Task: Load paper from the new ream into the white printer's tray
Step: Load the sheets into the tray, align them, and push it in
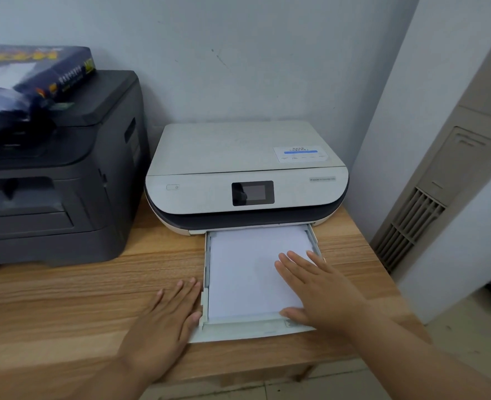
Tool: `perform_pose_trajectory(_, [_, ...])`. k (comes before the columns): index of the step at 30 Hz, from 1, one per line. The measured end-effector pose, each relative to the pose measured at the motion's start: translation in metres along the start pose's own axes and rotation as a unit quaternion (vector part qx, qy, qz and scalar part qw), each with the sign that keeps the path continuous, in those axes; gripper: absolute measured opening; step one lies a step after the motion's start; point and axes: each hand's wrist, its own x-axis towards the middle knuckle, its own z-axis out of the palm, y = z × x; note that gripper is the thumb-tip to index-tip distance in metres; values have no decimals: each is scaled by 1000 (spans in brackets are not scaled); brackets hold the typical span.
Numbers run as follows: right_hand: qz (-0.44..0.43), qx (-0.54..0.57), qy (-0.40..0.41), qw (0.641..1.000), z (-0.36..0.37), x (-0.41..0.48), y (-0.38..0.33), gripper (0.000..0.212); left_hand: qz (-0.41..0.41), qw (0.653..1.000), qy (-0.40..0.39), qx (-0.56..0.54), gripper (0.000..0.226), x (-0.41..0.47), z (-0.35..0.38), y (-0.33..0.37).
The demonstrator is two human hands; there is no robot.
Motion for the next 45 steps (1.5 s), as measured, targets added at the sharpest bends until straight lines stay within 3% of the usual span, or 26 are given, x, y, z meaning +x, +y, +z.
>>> perform_pose_trajectory(5, [25, -7, -22, 999, 0, -8, 4, 85, -4, 1000, -18, 1, 87, 1, -4, 1])
perform_pose_trajectory(7, [22, 44, 33, 998, -4, -12, 3, 87, -3, 1000, -19, 3, 87, 0, -3, 1])
perform_pose_trajectory(9, [79, 170, 86, 978, -4, -18, 6, 78, -12, 1000, -22, -10, 88, 1, -3, 0])
perform_pose_trajectory(11, [199, 354, 121, 906, -3, -26, 15, 59, -23, 999, -41, -23, 90, 3, -7, 0])
perform_pose_trajectory(13, [311, 507, 146, 791, 0, -40, 27, 47, -34, 996, -55, -63, 94, 4, -14, 2])
perform_pose_trajectory(14, [341, 542, 139, 756, 3, -44, 33, 45, -44, 993, -48, -95, 87, 5, -19, 6])
perform_pose_trajectory(17, [327, 540, 116, 767, 9, -44, 36, 41, -83, 972, 4, -220, 53, 11, -32, 25])
perform_pose_trajectory(22, [272, 513, 96, 809, 15, -34, 29, 39, -112, 957, 10, -266, 55, 20, -32, 51])
perform_pose_trajectory(28, [268, 500, 81, 819, 15, -24, 21, 39, -158, 941, 73, -291, 29, 31, -32, 72])
perform_pose_trajectory(36, [323, 492, 106, 802, 7, -20, 18, 38, -179, 931, 83, -306, 26, 36, -35, 71])
perform_pose_trajectory(40, [331, 455, 110, 820, 6, -17, 19, 35, -197, 937, 54, -282, 31, 40, -32, 60])
perform_pose_trajectory(45, [366, 424, 120, 819, 1, -12, 18, 24, -250, 930, 86, -256, 40, 50, -25, 58])
